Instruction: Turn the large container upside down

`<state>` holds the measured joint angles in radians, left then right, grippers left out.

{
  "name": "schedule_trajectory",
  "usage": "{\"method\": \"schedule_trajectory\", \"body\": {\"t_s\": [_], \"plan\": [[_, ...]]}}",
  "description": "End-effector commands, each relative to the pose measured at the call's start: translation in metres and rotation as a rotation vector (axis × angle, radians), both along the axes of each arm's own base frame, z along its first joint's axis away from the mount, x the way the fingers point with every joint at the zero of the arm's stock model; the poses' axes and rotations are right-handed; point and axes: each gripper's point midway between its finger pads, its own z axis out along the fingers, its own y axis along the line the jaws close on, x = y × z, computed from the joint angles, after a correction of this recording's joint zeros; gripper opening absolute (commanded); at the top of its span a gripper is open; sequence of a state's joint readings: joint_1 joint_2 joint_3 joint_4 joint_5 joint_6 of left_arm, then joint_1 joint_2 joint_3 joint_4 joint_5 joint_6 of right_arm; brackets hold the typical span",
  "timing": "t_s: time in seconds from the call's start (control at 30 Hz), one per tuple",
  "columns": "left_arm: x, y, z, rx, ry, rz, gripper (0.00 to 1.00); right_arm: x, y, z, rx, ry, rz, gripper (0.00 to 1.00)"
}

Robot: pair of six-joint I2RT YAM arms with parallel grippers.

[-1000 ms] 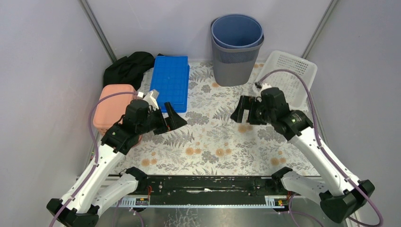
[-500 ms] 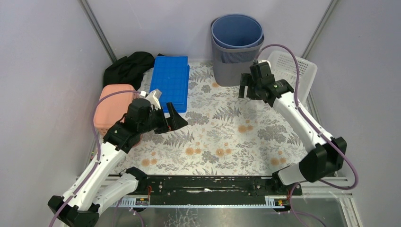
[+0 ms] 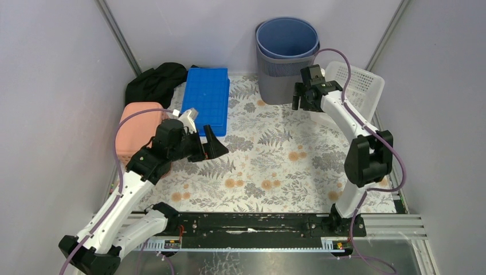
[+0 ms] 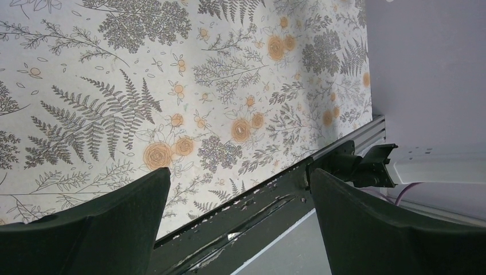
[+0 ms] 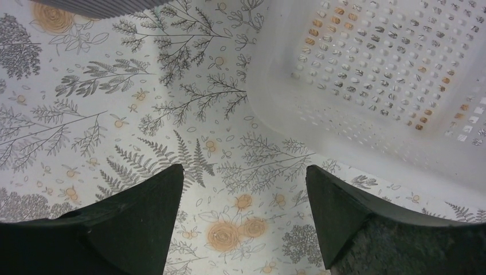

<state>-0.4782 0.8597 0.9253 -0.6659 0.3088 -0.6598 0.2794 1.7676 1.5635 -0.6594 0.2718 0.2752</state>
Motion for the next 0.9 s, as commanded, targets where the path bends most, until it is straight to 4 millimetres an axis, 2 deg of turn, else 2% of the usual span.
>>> {"method": "schedule_trajectory", "body": {"t_s": [0.0, 0.27, 0.43, 0.67, 0.87], "plan": [[0.001, -0.007, 0.009, -0.013, -0.046, -0.050, 1.00, 0.029, -0.006, 0.016, -0.013, -0.076, -0.021, 0.84], [-0.003, -0.006, 0.005, 0.001, -0.034, -0.068, 1.00, 0.043, -0.017, -0.014, -0.019, -0.049, -0.072, 0.82], [-0.003, -0.007, -0.001, 0.007, -0.021, -0.073, 1.00, 0.042, -0.022, -0.037, -0.013, -0.018, -0.088, 0.79], [0.000, -0.010, -0.002, -0.001, -0.012, -0.075, 1.00, 0.029, -0.020, -0.054, 0.011, 0.015, -0.074, 0.76], [0.000, -0.012, -0.004, -0.019, 0.001, -0.074, 1.00, 0.010, -0.020, -0.065, 0.029, 0.049, -0.067, 0.75]]}}
